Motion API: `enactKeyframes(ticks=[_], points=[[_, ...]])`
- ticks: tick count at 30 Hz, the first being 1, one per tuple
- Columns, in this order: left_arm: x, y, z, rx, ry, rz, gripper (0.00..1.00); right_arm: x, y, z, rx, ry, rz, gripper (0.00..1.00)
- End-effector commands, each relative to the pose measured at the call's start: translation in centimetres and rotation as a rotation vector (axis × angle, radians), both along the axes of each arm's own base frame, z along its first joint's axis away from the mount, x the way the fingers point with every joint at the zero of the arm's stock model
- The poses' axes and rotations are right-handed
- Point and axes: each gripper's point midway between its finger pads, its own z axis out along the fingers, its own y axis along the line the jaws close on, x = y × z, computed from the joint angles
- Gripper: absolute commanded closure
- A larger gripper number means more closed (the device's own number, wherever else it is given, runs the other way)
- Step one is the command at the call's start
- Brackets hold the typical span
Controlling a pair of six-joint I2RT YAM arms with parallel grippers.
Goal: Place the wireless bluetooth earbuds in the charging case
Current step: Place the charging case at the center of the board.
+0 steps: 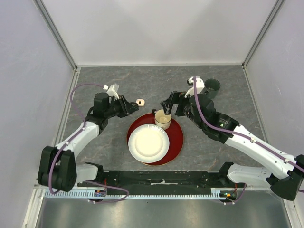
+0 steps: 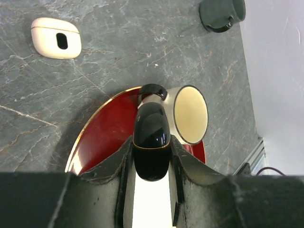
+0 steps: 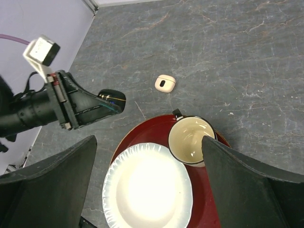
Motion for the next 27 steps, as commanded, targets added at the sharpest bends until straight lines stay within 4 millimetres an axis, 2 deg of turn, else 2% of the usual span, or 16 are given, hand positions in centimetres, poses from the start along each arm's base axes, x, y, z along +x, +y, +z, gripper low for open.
enactKeyframes(ticks=[1,2,3,6,14,27], points=[[2.1,-0.4,1.6,-0.104,-0.006,0.003,0.98,0.0,0.0,0.5,0.018,-0.005,0.012,0.02],[2.5,-0.1,1.3,-0.097,0.001,0.013,0.98,-0.1,0.0,0.5,0.017,-0.006,0.012,0.02],[3.0,0.2,-0.2,-0.079,0.035,0.024,0.98,-0.2,-0.1,0.4,0.017,-0.005,0.014,0.02],[3.8,0.6,-1.1,-0.092,0.080,0.024,0.98,-0.2,-0.4,0.0,0.010,0.000,0.007,0.02],[5.6,0.6,-5.5,-0.123,0.237,0.050,0.98,-0.2,-0.8,-0.5,-0.005,0.004,0.013,0.02],[8.2,0.5,-9.7,-0.164,0.366,0.130,0.93,-0.1,-1.2,-0.7,-0.019,0.001,0.011,0.02]])
